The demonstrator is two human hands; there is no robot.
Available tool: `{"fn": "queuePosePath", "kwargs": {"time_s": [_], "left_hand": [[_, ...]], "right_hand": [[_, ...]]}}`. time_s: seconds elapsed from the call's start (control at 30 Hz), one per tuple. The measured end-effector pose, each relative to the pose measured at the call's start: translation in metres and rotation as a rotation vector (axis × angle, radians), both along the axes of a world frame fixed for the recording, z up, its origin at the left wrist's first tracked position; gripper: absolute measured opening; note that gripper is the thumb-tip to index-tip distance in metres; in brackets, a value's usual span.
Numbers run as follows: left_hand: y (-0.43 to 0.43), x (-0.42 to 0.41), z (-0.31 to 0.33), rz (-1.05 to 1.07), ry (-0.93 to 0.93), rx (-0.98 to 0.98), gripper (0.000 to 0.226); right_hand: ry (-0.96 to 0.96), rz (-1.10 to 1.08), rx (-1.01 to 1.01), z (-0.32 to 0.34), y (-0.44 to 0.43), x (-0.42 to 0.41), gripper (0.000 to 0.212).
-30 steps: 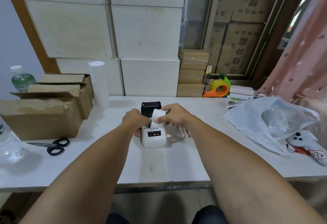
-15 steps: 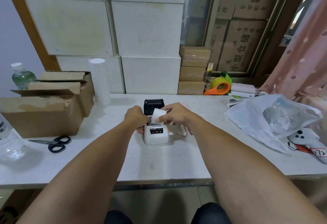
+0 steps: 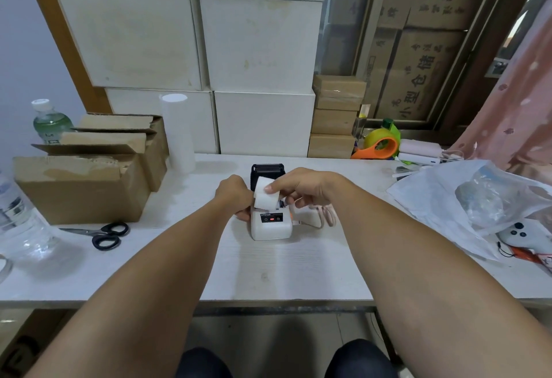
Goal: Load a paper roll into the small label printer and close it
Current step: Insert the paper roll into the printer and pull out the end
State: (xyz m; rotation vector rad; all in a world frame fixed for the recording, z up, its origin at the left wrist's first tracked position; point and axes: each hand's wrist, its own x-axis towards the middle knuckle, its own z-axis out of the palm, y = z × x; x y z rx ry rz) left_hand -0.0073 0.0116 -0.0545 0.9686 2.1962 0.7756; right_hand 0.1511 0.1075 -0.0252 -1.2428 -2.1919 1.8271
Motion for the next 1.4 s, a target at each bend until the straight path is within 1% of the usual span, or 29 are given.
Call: {"fn": "queuePosePath", "kwargs": {"time_s": [0.17,0.27,0.37,0.47,0.6,0.8,0.9,1.0,1.13,1.2,1.33,1.37,1.4], "left_hand": [[0.001,-0.003,-0.004,0.032,-0.038,0.04,0.012],[0.002,-0.007,-0.008,0.051,-0.071,0.051,0.014],[0.002,-0.008,-0.009,0.054,-0.109,0.053,0.02],[0.001,-0.007,-0.008,0.068,-0.136,0.058,0.022],[0.001,-0.007,-0.008,0.078,-0.125,0.063,0.021],[0.004,-0.007,-0.011,0.065,-0.092,0.057,0.016],[0.003,-0.005,-0.01,0.06,-0.078,0.073,0.017],[0.003,-0.004,-0.011,0.065,-0.048,0.078,0.02],[0.004,-0.001,-0.011,0.055,0.011,0.071,0.016],[0.005,-0.001,-0.011,0.051,0.021,0.069,0.014],[0.004,-0.003,-0.013,0.071,-0.008,0.073,0.015],[0.003,-0.003,-0.013,0.078,-0.024,0.076,0.015],[0.004,-0.004,-0.014,0.079,-0.033,0.08,0.014]], "right_hand": [[-0.055,0.041,0.089,-0.011,0.002,-0.001,0.021],[-0.046,0.039,0.204,-0.013,0.005,-0.002,0.031],[-0.097,0.07,0.315,-0.016,0.01,-0.002,0.037],[-0.101,0.083,0.316,-0.026,0.012,-0.003,0.036],[-0.105,0.09,0.324,-0.031,0.011,-0.008,0.042],[-0.256,0.183,0.423,-0.024,0.01,-0.014,0.033],[-0.266,0.178,0.409,-0.029,0.012,-0.017,0.019],[-0.29,0.196,0.383,-0.026,0.011,-0.017,0.016],[-0.345,0.274,0.349,-0.018,0.008,-0.014,0.036],[-0.349,0.298,0.362,-0.018,0.006,-0.014,0.039],[-0.311,0.31,0.432,-0.021,0.004,-0.011,0.038],[-0.295,0.304,0.438,-0.022,0.003,-0.01,0.041],[-0.28,0.292,0.443,-0.022,0.002,-0.009,0.05]]}}
